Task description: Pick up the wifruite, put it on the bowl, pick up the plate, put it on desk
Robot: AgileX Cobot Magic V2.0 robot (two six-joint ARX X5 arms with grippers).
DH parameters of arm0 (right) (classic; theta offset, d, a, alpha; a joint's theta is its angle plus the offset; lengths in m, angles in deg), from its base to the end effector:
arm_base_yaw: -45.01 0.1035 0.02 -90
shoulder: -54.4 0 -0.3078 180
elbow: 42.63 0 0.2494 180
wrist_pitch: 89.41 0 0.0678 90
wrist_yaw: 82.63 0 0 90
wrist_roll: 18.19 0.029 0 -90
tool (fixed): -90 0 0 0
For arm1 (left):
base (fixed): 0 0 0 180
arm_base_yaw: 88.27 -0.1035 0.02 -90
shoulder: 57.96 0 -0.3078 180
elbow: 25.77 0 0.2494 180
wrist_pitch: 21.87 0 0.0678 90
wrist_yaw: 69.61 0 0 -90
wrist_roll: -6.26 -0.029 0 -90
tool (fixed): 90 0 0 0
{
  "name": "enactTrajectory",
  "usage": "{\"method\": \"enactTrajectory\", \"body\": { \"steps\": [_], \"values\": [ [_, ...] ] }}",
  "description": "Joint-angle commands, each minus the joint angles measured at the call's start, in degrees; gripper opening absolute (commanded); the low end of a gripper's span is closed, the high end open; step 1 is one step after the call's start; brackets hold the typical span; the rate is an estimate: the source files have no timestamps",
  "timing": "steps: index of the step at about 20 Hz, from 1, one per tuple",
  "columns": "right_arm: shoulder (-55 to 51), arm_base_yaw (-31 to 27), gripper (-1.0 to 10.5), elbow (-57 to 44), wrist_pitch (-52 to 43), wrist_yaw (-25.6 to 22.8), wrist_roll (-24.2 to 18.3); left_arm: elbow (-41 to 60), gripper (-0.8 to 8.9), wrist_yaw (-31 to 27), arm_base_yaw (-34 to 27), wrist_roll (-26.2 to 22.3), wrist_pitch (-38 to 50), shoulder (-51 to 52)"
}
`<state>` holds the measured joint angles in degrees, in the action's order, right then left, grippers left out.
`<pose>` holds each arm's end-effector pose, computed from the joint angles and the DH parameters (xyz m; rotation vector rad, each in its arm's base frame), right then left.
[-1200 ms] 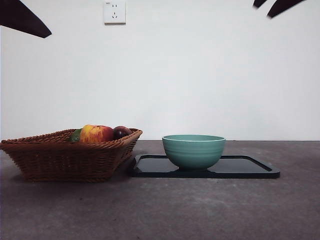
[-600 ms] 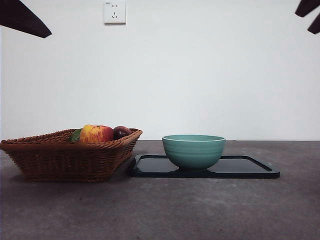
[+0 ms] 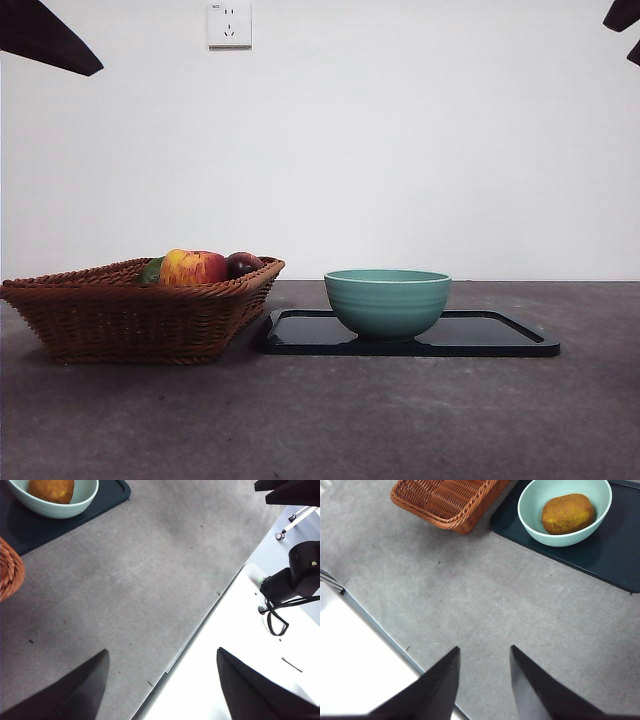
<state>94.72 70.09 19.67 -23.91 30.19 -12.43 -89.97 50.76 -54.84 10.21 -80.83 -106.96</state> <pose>0.0723 0.0463 0.3309 0.0745 0.8202 0.7544 0.0969 -0.0815 0.3370 -0.0371 0.8387 -1.0283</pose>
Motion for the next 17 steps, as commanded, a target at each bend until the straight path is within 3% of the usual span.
{"method": "enactTrajectory", "body": {
  "steps": [1,7,13,17],
  "values": [
    [0.37,0.31,1.6,0.35,-0.5,0.31,-0.63,-0.37,3.43,0.33,0.39,-0.7,0.46,-0.33],
    [0.37,0.31,1.6,0.35,-0.5,0.31,-0.63,-0.37,3.42,0.33,0.39,-0.68,1.22,-0.33],
    [0.37,0.31,1.6,0.35,-0.52,0.31,-0.63,-0.9,3.43,-1.75,0.39,0.72,12.5,-1.49],
    [0.37,0.31,1.6,0.35,-0.52,0.28,-0.66,-5.18,3.44,-4.35,0.39,0.52,13.84,-8.15]
  ]
}}
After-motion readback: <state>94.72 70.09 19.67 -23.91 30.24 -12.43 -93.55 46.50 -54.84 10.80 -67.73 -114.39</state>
